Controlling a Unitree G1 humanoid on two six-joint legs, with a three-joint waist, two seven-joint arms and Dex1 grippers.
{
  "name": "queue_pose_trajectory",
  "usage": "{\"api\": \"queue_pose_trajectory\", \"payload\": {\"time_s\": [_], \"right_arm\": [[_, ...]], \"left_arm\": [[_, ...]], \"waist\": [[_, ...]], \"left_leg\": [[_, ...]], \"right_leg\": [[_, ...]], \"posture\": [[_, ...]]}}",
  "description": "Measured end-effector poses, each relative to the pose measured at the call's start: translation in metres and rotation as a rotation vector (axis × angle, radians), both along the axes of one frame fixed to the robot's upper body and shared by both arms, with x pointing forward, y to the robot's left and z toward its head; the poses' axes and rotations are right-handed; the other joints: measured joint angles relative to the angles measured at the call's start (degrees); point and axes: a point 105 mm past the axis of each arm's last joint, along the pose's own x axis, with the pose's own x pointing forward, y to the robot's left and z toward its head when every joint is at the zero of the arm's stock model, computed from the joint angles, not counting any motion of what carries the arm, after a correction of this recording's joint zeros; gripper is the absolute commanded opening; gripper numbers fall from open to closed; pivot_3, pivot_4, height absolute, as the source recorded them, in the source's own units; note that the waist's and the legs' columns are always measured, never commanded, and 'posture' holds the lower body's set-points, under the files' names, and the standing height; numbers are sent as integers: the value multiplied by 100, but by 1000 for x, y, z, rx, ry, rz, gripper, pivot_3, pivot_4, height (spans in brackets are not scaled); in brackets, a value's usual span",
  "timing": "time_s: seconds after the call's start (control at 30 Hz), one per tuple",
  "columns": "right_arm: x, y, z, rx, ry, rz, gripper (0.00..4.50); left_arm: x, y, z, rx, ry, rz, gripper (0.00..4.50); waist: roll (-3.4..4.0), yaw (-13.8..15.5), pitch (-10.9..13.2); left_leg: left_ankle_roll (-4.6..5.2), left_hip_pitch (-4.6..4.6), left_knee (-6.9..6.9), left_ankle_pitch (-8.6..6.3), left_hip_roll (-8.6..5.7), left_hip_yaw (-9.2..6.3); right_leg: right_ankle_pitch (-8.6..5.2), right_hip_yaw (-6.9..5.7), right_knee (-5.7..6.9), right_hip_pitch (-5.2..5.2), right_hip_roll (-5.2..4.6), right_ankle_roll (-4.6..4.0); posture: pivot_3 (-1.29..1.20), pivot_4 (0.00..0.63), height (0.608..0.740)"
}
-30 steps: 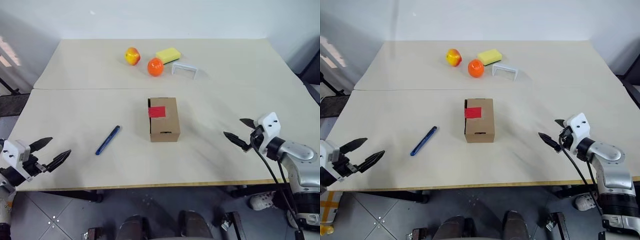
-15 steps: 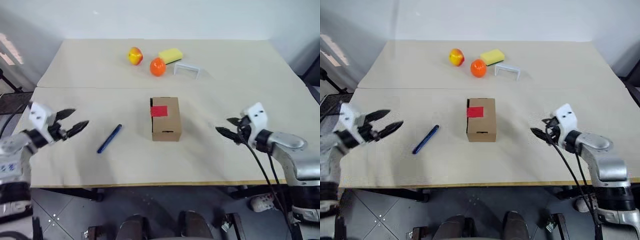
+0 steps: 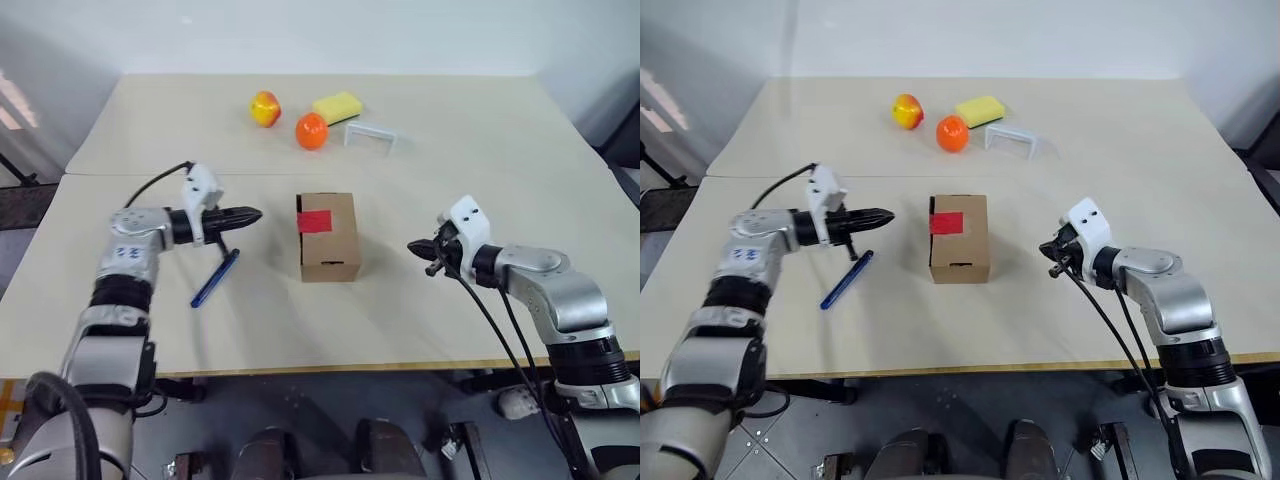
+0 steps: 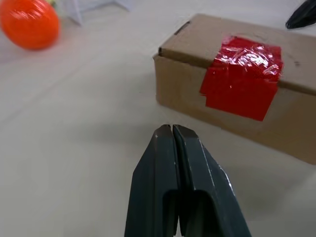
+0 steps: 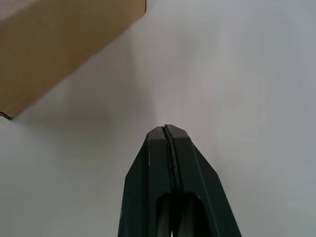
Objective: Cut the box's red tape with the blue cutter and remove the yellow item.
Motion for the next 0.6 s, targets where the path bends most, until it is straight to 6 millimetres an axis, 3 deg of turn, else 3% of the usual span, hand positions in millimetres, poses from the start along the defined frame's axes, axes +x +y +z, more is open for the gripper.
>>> {"api": "queue_pose_trajectory", "payload": {"time_s": [0.13,0.27,0.43,0.6], "right_arm": [[-5,42,-5,15,8,113,0],[-14,52,-6,-6,12,126,0],[-44,90,0,3,40,262,0],[-60,112,31,-13,-30,340,0]], "left_arm": [[7,-45,-2,33,5,-82,55],[14,-59,-4,38,1,-67,55],[15,-87,7,14,-31,-105,55],[11,-100,6,24,-41,-151,55]], "waist": [[-4,-1,2],[-5,-1,4],[-19,3,12],[-18,2,14]], "left_leg": [[0,-21,14,0,1,-16],[0,-26,12,0,2,-33],[0,-32,20,0,3,-66],[0,-36,27,0,3,-73]], "right_leg": [[0,-22,0,-1,0,0],[0,-36,0,-3,-1,0],[0,-46,0,0,-1,0],[0,-52,2,-1,-2,0]], "posture": [[0,150,740],[0,150,740],[0,150,740],[0,150,740]]}}
